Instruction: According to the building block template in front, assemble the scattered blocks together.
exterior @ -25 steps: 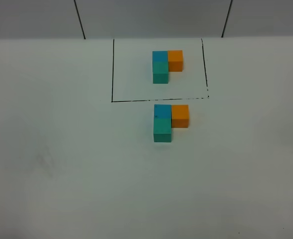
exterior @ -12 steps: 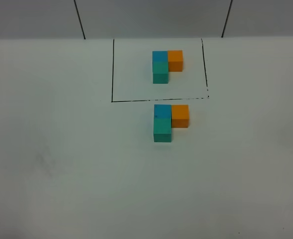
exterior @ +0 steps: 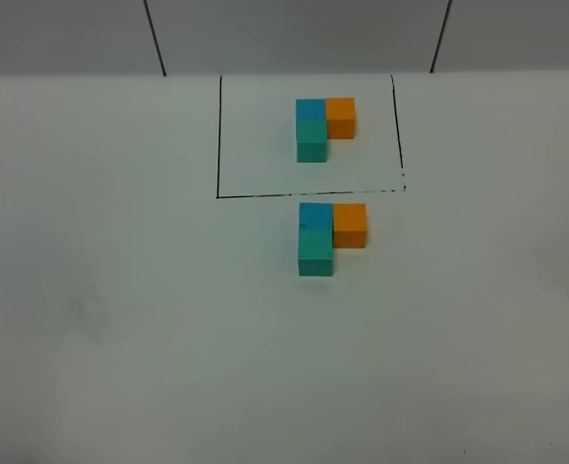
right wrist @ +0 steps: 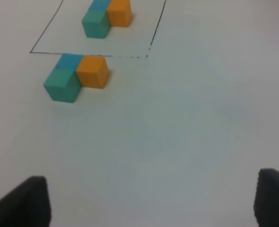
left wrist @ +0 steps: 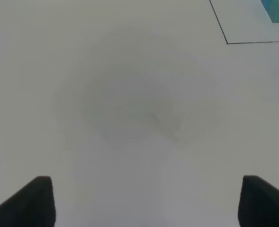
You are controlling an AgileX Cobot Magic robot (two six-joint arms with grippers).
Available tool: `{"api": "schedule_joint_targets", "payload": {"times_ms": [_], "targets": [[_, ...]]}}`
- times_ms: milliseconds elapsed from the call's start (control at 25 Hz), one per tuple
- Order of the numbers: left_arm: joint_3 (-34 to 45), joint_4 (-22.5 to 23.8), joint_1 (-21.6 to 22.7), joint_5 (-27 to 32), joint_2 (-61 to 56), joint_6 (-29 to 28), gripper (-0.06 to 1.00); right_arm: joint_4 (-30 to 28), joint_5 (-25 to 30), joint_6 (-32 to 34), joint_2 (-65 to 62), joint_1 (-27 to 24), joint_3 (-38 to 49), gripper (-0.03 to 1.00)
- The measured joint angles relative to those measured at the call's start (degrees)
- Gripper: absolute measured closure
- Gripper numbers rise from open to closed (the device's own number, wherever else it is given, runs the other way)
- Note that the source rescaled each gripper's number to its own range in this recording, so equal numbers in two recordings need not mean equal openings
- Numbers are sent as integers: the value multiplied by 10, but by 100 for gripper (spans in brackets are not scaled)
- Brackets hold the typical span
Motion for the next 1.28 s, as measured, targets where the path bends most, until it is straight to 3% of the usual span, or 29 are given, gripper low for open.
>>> {"api": "schedule_joint_targets", "payload": {"times_ms": [1280], "targets": [[0, 0, 0, 0, 1, 0, 27, -28, 0, 55, 0, 0, 0, 23]]}}
